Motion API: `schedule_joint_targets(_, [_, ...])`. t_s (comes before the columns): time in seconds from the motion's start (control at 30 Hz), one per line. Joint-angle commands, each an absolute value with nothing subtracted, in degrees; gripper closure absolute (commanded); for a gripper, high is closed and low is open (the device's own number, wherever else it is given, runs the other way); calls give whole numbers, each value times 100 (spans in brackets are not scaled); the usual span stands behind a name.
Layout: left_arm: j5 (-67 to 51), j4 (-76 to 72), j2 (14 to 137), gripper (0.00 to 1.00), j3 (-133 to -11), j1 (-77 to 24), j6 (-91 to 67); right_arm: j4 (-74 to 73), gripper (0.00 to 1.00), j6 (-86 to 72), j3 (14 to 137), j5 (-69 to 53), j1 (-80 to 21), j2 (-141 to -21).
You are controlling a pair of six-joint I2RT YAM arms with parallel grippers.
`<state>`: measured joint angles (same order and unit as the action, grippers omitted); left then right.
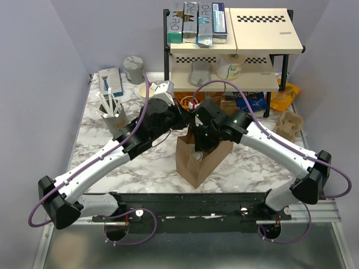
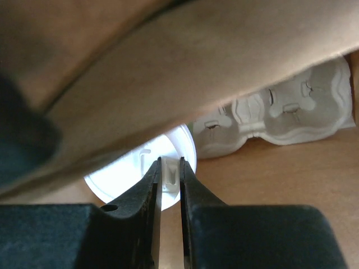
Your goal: Pack the takeout coffee
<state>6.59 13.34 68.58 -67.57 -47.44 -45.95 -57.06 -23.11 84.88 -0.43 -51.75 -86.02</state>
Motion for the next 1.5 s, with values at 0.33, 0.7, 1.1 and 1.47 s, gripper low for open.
schedule_joint_targets(0.33, [756, 1231, 6706, 100, -6680, -4737, -4685, -5335, 99, -2443, 7647, -18, -5247, -8561])
schedule_joint_targets(0.7, [791, 1274, 6706, 100, -6680, -4737, -4676, -5115, 99, -2575, 7330, -18, -5238, -8552])
schedule_joint_targets(1.1, [773, 1266, 6741, 100, -6688, -4737, -4658, -5080, 75, -2724, 7400, 132, -5238, -8394])
schedule_joint_targets(1.47, [703, 1257, 6741, 100, -6680, -4737, -4632, -5107, 56, -2856, 7638, 220, -5238, -8244])
